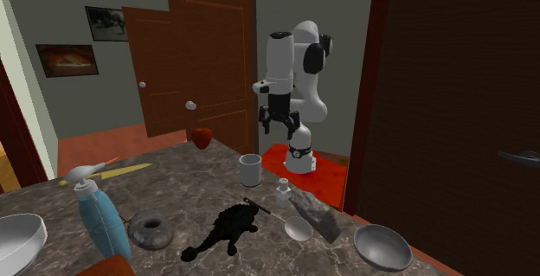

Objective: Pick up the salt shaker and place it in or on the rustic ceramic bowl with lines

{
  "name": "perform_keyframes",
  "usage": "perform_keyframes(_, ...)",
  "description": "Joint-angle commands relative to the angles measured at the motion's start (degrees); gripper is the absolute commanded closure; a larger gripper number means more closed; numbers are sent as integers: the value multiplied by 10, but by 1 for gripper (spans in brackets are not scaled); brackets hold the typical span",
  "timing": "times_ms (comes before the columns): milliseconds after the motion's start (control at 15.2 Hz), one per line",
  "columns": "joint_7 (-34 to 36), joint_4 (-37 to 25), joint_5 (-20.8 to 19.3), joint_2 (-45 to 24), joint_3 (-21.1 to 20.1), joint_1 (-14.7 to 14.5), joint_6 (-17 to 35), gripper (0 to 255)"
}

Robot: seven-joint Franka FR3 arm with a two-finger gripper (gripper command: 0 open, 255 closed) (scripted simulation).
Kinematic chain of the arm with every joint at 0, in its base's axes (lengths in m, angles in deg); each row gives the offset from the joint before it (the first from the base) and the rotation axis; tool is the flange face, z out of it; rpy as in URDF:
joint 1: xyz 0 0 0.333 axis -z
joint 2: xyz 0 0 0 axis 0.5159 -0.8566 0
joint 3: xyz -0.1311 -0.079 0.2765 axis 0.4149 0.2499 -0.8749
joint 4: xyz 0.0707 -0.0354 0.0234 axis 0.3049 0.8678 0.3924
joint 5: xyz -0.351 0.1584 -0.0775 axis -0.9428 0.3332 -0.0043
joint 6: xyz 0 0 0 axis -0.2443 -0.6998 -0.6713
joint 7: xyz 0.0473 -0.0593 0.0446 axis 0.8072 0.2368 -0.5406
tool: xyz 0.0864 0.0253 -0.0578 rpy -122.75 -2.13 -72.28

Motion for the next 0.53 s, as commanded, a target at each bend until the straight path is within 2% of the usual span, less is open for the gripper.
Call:
perform_keyframes(0,16,1,8,-35,-10,-5,43,0)
perform_keyframes(462,64,-16,23,-161,-38,-17,171,0)
